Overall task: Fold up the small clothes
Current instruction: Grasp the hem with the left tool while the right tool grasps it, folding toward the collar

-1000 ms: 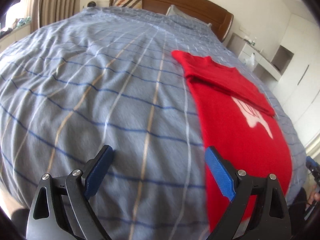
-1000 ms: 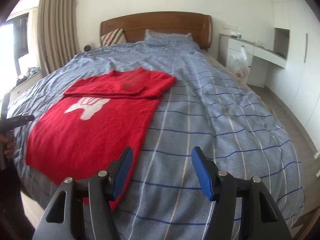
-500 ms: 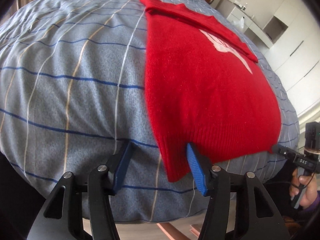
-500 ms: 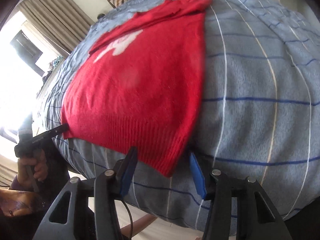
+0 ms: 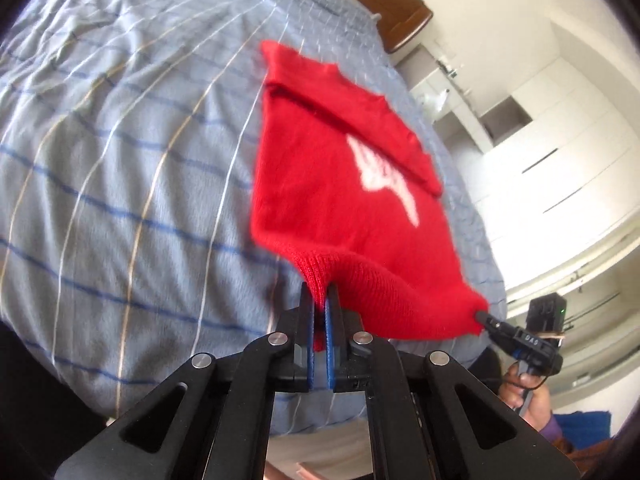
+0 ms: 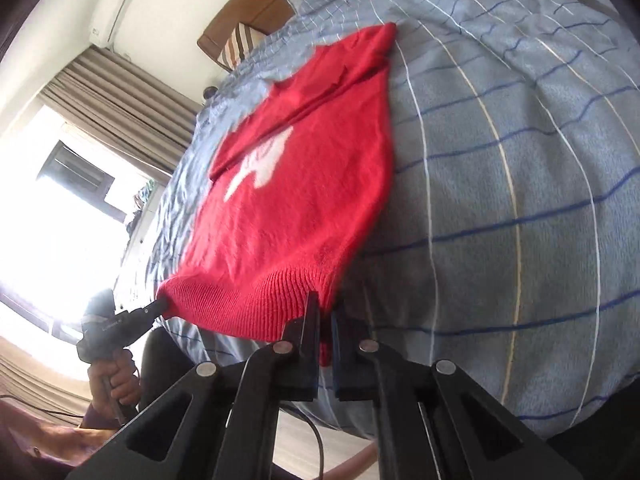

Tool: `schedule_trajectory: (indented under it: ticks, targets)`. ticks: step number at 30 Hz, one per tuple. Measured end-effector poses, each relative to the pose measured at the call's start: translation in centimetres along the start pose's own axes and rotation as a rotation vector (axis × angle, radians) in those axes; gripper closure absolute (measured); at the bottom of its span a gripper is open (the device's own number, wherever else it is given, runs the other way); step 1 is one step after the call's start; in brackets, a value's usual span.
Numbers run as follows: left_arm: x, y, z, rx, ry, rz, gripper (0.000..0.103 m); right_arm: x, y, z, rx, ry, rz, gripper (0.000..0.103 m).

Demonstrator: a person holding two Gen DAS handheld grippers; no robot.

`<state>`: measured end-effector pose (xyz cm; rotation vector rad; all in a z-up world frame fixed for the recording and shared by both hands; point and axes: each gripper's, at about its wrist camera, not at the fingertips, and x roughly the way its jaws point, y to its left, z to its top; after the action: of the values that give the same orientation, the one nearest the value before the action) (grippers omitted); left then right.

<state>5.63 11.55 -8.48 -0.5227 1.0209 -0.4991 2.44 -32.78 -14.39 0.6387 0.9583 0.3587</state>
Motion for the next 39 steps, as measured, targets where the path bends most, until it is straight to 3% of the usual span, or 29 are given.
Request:
schedule_trajectory:
  ticks: [2, 6, 11, 16, 18, 19, 20, 23, 26, 30, 33, 36, 39]
  targets:
    - [0.3, -0.5, 3.3, 0.013, -0.043, -0.017, 0.101, 0.2, 0.6, 2.6, -0.012, -0.033, 0.031, 0.099]
    - [4.0, -1.5, 11.0, 0.059, -0.128, 0.028, 0.101, 2.2, 0.8, 10.4, -0.049, -0.118, 0.052, 0.099]
    - [10.6, -1.1, 20.3, 0.016, -0.145, 0.108, 0.101, 7.4, -0.5, 21.5, -0.022, -0.168, 0.026, 0.099]
    - [17.1, 0.1, 27.1, -0.036, -0.129, 0.201, 0.097, 12.4, -1.0, 29.9, -0.002, -0.168, -0.028, 0.098]
    - [18.8, 0.8, 28.9, -0.061, -0.133, 0.287, 0.076, 13.7, -1.9, 31.9, 0.044, -0.204, -0.015, 0.091]
    - [19.3, 1.2, 29.6, -0.077, -0.124, 0.334, 0.042, 14.3, -2.4, 32.4, 0.077, -0.215, -0.023, 0.085]
    - [19.3, 1.7, 29.9, -0.093, -0.129, 0.362, 0.027, 14.6, -2.9, 32.7, 0.111, -0.227, -0.025, 0.077]
    - [17.5, 2.5, 29.5, -0.09, -0.177, 0.349, 0.027, 14.0, -3.6, 32.7, 0.139, -0.253, -0.019, 0.077]
    - [15.6, 1.8, 27.6, -0.009, -0.189, 0.374, 0.026, 12.8, -2.0, 31.4, -0.002, -0.219, -0.071, 0.077]
    - [14.5, -0.5, 22.3, 0.166, -0.121, 0.343, 0.017, 11.9, 1.6, 27.1, -0.242, -0.119, -0.059, 0.074]
    - [15.2, -0.7, 18.0, 0.275, -0.045, 0.413, 0.014, 12.7, 2.6, 22.4, -0.387, 0.005, -0.053, 0.064]
    - [13.7, 0.2, 14.4, 0.321, -0.039, 0.508, 0.017, 13.2, 0.4, 18.5, -0.442, 0.089, -0.239, 0.067]
    - [10.1, -0.1, 11.6, 0.324, -0.106, 0.525, 0.015, 9.3, -0.6, 16.0, -0.433, 0.006, -0.331, 0.062]
